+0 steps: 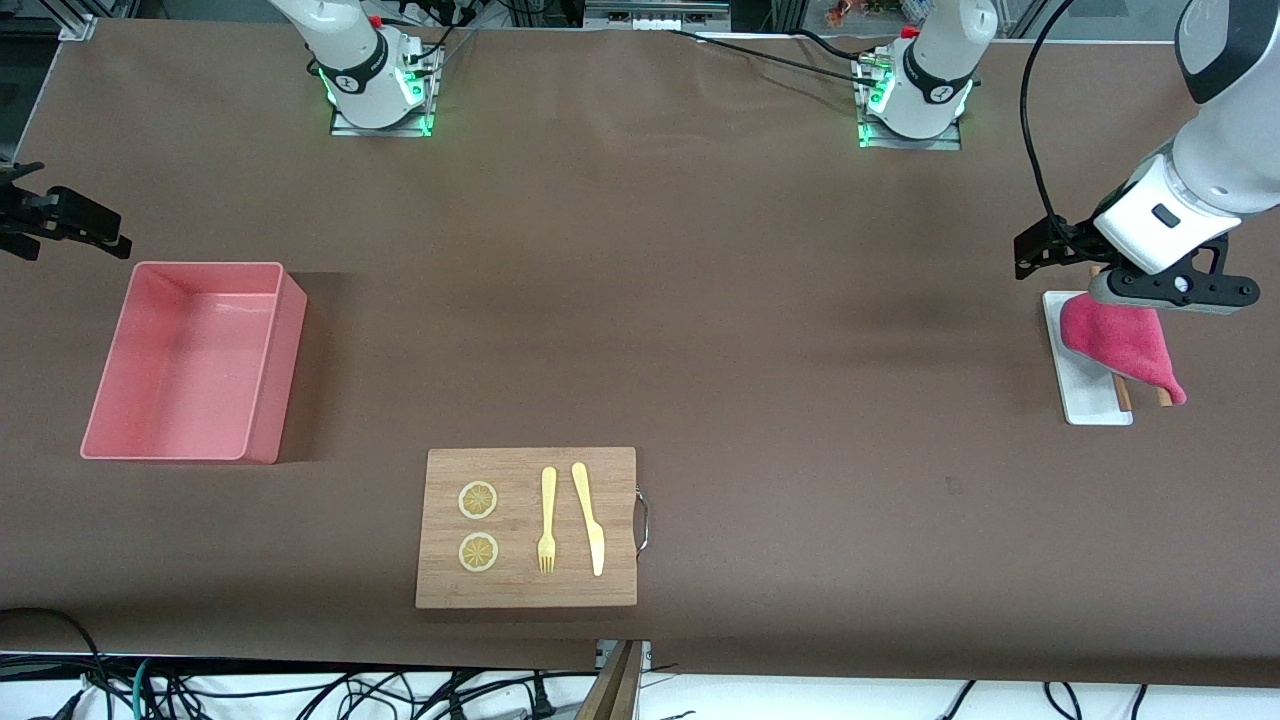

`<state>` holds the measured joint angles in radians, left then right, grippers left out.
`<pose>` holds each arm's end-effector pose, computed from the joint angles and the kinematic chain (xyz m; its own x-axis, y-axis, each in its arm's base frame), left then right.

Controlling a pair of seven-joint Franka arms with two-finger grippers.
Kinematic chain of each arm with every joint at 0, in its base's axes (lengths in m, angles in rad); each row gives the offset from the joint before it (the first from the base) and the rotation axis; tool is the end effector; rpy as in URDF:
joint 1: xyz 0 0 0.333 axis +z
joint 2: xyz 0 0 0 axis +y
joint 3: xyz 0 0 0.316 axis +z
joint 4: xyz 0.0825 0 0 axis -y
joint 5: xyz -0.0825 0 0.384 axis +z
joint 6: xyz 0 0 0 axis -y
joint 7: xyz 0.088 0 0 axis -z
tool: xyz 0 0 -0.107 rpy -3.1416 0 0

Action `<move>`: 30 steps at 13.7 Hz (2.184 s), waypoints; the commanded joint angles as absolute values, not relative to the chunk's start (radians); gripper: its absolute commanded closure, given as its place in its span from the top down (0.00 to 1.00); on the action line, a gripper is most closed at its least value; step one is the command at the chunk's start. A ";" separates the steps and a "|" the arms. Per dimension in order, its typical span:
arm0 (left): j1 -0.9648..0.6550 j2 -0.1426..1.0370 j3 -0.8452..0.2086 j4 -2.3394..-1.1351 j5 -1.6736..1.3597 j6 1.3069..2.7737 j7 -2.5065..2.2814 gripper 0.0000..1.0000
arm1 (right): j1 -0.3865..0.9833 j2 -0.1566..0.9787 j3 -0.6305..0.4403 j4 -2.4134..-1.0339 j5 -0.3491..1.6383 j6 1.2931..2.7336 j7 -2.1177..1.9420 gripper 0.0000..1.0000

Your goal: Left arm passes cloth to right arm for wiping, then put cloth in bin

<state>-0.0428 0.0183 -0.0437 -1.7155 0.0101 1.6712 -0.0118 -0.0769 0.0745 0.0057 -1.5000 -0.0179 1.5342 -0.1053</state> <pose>0.5597 -0.0474 0.5542 0.9952 -0.0755 -0.0624 -0.0763 -0.9970 -0.0099 0.5721 -0.0429 0.6126 0.9986 0.0335 -0.0419 0.0341 -0.9993 0.0132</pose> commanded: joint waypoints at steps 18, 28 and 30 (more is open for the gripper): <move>-0.003 0.080 -0.026 -1.674 0.031 1.628 0.115 1.00 | -0.086 0.083 0.008 -1.480 -0.015 1.534 -0.123 1.00; 0.152 0.124 -0.026 -1.667 0.049 1.629 0.560 1.00 | -0.084 0.083 0.009 -1.480 -0.015 1.532 -0.123 1.00; 0.225 0.153 -0.026 -1.661 0.048 1.637 0.743 1.00 | -0.084 0.083 0.009 -1.480 -0.015 1.532 -0.123 1.00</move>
